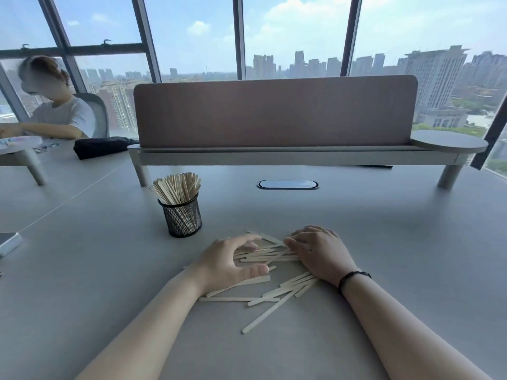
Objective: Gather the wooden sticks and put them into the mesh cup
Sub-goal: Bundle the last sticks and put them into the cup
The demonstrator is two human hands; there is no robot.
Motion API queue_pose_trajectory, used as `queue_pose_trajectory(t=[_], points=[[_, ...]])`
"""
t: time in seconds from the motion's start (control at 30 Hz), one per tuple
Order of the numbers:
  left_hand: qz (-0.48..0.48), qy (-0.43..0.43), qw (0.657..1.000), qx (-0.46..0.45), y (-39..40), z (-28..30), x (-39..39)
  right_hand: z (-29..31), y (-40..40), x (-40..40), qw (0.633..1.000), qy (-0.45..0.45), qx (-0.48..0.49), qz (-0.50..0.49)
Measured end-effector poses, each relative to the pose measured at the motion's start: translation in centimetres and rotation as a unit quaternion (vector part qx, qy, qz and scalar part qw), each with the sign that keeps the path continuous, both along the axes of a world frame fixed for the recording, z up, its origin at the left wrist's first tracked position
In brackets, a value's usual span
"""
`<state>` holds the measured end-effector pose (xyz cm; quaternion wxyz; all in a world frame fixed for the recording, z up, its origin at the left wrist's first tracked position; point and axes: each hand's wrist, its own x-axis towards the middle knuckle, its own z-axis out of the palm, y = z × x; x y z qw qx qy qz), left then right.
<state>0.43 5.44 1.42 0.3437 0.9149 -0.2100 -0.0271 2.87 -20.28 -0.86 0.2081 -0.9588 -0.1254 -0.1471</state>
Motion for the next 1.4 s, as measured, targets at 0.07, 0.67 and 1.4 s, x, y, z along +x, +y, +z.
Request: queue_pose_trajectory(t=[0.07,0.67,1.4], points=[[-0.027,0.006,0.999,0.023,0.4,0.6,-0.6,-0.2,-0.2,-0.3,0.998,-0.005,0.056,0.0],[0.004,0.029,0.998,0.06,3.8,-1.3,0.4,1.0,1.0,-3.2,0.985,0.146,-0.025,0.094],[-0.065,-0.034,0.991,0.116,-0.4,-1.1,-1.0,1.1,3.5,-3.8,0.984,0.134,-0.002,0.121]])
